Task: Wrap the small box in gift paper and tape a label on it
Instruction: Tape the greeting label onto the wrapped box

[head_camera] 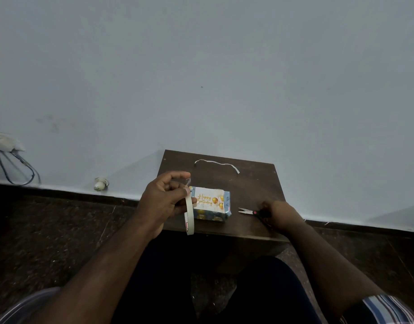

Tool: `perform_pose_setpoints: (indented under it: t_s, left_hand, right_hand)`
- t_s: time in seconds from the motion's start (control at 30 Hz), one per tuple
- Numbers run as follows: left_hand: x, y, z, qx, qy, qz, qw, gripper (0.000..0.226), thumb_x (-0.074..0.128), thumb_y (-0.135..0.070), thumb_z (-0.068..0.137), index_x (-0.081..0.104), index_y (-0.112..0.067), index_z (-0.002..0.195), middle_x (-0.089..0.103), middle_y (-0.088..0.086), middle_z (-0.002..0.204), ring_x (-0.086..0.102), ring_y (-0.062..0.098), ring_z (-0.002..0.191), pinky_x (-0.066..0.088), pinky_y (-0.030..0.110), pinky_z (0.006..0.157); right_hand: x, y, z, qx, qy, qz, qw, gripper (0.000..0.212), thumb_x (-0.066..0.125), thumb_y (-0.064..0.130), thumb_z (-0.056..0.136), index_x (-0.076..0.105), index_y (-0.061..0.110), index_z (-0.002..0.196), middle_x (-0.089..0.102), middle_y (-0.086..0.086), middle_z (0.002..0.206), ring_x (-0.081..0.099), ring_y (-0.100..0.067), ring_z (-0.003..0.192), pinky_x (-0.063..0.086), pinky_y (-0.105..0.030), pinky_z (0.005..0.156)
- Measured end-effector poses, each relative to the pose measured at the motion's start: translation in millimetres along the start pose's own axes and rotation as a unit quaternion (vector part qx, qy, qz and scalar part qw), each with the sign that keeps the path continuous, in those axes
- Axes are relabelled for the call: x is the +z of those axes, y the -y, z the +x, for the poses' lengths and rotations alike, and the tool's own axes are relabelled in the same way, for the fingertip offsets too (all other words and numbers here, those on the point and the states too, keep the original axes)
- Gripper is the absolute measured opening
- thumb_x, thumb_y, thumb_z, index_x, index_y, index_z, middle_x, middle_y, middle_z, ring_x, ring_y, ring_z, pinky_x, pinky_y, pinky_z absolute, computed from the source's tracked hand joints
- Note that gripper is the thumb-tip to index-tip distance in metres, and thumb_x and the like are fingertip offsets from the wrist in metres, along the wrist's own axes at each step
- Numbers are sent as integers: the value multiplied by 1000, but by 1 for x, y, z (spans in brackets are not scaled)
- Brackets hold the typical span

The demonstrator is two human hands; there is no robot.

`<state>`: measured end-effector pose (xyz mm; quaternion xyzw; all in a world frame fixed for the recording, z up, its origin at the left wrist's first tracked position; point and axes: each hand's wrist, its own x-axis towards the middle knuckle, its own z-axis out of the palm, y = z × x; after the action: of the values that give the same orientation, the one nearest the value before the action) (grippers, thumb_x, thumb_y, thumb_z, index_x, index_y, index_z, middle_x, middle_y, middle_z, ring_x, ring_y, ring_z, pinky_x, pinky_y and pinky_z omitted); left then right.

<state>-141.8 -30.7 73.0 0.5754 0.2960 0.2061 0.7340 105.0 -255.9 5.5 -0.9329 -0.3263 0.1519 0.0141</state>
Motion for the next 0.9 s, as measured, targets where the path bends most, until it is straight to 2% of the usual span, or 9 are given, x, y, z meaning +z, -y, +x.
perform_pose_setpoints:
  t_s: [0.1,0.17,0.27,0.37,0.43,0.5,0.6,0.67,0.9]
  left_hand:
    - [0,-1,0,-2,-1,1,1000,32,63,5,93,69,-19,114,69,10,89,77,30,84,63,43,73]
    - [-1,-1,0,-3,-2,2,1000,32,64,4,93,69,-19,115,70,9,90,76,31,86,62,47,77]
    - [0,-1,0,-2,-2,2,1000,32,63,4,93,69,-18,116,71,8,90,76,30,85,62,48,78]
    - [1,-1,-1,-1,-4,2,1000,32,64,3,93,69,-18,115,71,9,91,77,30,85,62,48,77]
    - [0,-1,-1,0,-4,-4,1000,31,64,4,93,70,-18,114,70,6,87,77,31,85,62,49,77]
    - [0,-1,-2,1,-4,-5,1000,31,64,4,93,69,-18,114,70,5,84,77,31,85,62,50,78]
    - [1,-2,-2,3,-2,-5,1000,31,64,3,93,69,-18,115,71,2,80,77,31,84,62,49,77]
    - [1,-2,-3,5,-1,-8,1000,31,64,4,93,69,-18,115,71,4,83,77,30,83,63,46,75]
    - [1,-2,-2,4,3,-13,1000,35,63,6,92,69,-18,117,68,10,89,77,29,83,61,35,65]
  right_hand:
    - [-7,-6,-3,26,16,-3,1000,26,66,39,90,66,19,107,69,-5,106,64,-27,100,53,-35,80]
    - [-14,-9,-3,44,-7,40,998,17,68,30,89,66,16,97,70,-7,98,66,-27,94,53,-36,77]
    - [-31,1,-10,24,-52,242,969,3,67,10,85,67,12,87,71,-8,82,67,-18,73,58,-42,69]
    - [-58,34,-26,-44,12,398,916,30,65,-7,85,72,16,103,73,-8,94,68,-12,75,60,-33,63]
    - [-75,57,-33,-96,56,405,907,33,68,-9,85,72,13,108,74,-7,96,69,-10,75,58,-26,61]
    - [-87,77,-39,-137,88,394,904,33,70,-10,83,72,11,108,76,-1,87,69,-6,73,56,-22,60]
    - [-98,96,-44,-182,100,361,909,31,72,-8,82,74,8,109,76,8,74,69,-2,70,53,-19,63]
    - [-102,104,-44,-205,101,338,913,30,72,-6,83,75,12,107,77,8,76,70,-4,72,54,-18,67]
    - [-105,110,-34,-243,84,251,933,28,75,7,84,78,20,109,78,7,89,74,-16,87,61,-36,83]
